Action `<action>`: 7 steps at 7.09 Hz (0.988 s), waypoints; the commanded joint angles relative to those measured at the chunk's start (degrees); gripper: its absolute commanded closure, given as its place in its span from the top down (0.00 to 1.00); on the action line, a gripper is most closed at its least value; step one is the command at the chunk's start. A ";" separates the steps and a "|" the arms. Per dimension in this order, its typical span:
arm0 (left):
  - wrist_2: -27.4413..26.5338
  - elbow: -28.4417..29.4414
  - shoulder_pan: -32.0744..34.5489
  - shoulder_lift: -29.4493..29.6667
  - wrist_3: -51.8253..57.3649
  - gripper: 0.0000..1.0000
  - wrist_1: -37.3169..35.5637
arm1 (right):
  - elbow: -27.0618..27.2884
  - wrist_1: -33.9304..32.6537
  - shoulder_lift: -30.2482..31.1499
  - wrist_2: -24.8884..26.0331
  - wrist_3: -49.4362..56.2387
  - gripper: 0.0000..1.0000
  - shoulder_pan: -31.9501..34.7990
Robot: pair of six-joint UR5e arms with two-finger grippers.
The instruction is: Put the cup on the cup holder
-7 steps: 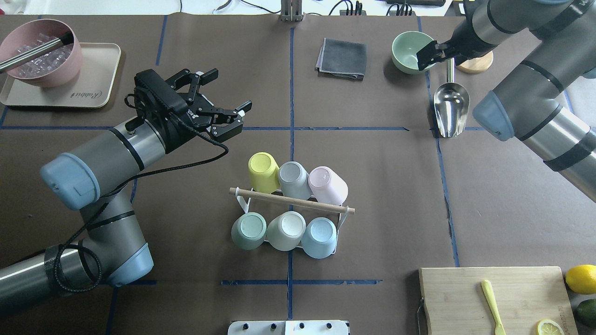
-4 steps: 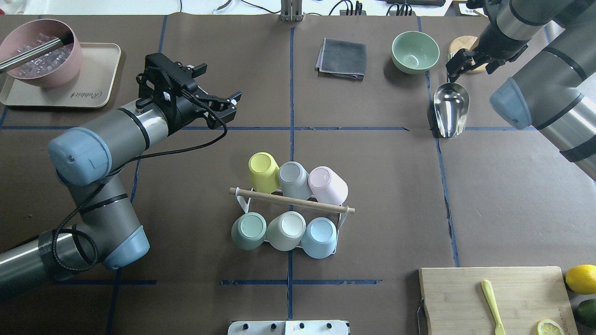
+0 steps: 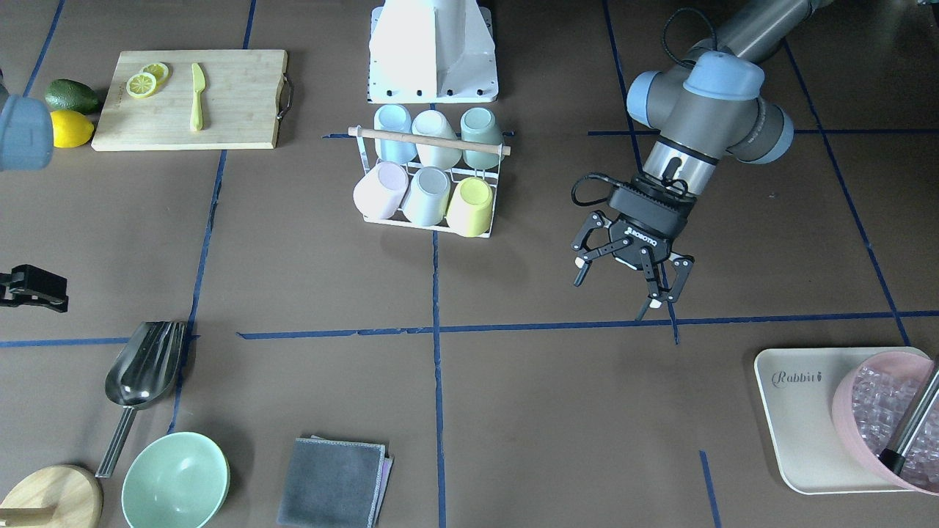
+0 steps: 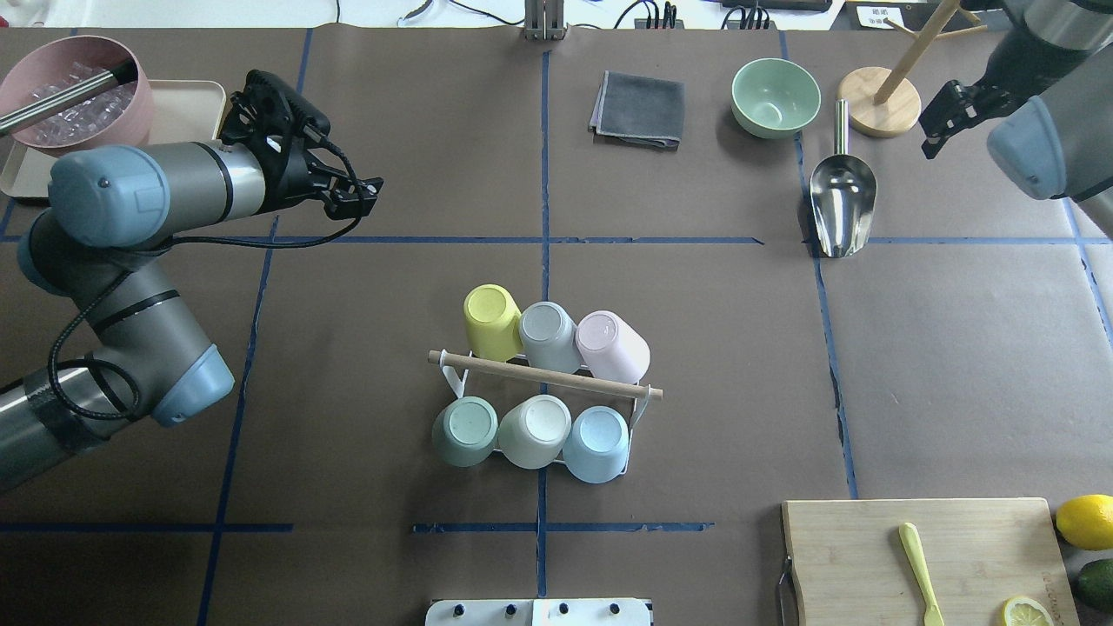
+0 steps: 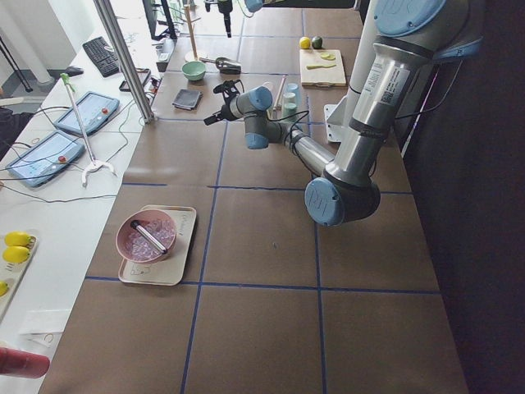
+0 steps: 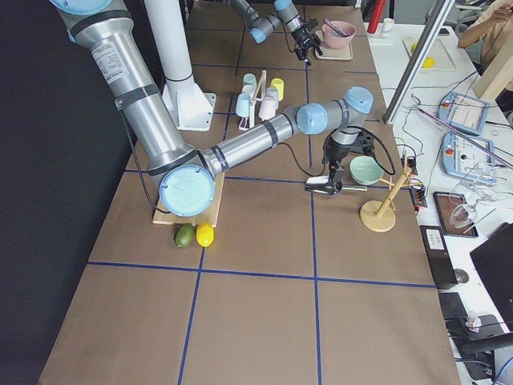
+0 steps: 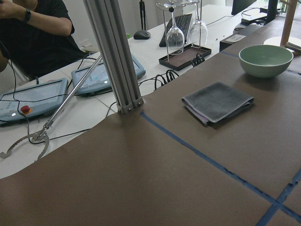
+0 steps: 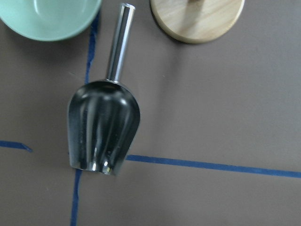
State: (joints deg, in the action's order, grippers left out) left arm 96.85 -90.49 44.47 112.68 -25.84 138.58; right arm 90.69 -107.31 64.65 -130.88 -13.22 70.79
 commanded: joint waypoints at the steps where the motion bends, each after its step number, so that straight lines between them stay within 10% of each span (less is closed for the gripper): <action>1: 11.55 1.46 3.77 0.17 0.00 1.00 -10.81 | 0.01 -4.92 3.79 -1.30 9.16 1.00 4.86; 7: 27.23 -12.68 11.41 -0.27 0.70 1.00 -47.22 | 1.50 11.19 24.07 -5.36 11.64 1.00 11.81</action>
State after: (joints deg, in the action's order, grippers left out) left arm 122.19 -101.04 53.97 112.46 -25.56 97.97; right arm 91.21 -102.20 83.71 -136.59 -1.63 81.33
